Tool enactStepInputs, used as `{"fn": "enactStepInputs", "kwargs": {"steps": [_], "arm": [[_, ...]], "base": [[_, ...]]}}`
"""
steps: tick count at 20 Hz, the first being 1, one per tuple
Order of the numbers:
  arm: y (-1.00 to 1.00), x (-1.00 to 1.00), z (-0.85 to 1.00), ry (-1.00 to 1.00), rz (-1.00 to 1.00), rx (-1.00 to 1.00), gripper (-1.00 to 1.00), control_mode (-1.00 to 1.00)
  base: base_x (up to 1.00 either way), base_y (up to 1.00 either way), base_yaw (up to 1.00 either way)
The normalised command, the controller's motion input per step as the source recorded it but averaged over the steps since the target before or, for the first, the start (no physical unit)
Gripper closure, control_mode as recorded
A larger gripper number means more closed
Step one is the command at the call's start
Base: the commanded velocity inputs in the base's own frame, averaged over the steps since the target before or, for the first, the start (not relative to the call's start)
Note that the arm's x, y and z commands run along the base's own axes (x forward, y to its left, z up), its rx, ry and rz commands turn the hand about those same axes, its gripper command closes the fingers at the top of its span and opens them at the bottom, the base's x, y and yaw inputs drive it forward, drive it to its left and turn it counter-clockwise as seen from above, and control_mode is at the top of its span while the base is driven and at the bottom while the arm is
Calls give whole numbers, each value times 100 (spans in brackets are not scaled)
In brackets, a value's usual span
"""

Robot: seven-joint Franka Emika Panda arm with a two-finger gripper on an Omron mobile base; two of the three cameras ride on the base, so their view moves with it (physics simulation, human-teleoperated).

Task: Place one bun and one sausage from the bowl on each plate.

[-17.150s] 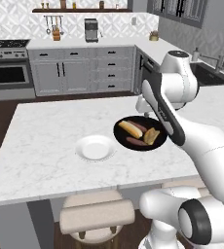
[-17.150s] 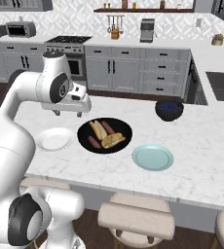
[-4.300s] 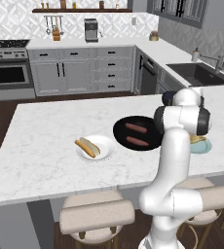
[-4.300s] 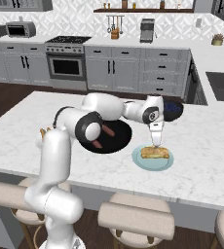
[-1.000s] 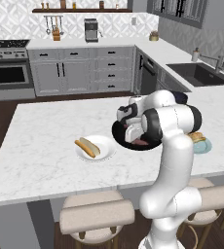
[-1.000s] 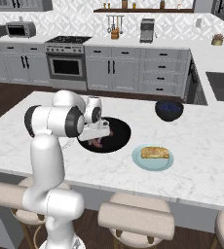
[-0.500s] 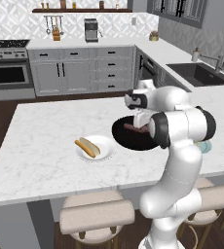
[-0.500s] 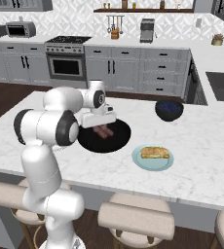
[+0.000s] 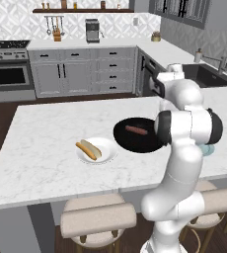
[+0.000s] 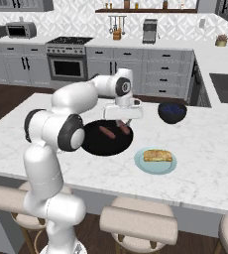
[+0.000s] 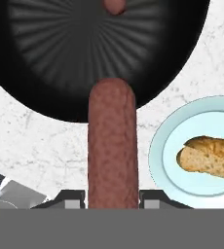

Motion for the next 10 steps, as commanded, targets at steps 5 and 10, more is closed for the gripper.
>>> {"fn": "enactStepInputs", "kwargs": {"steps": [5, 10], "arm": [[-100, -9, -42, 9, -33, 5, 100, -100], [-100, -9, -80, 1, -28, 2, 100, -100]], "base": [[0, 0, 0], [0, 0, 0]]}}
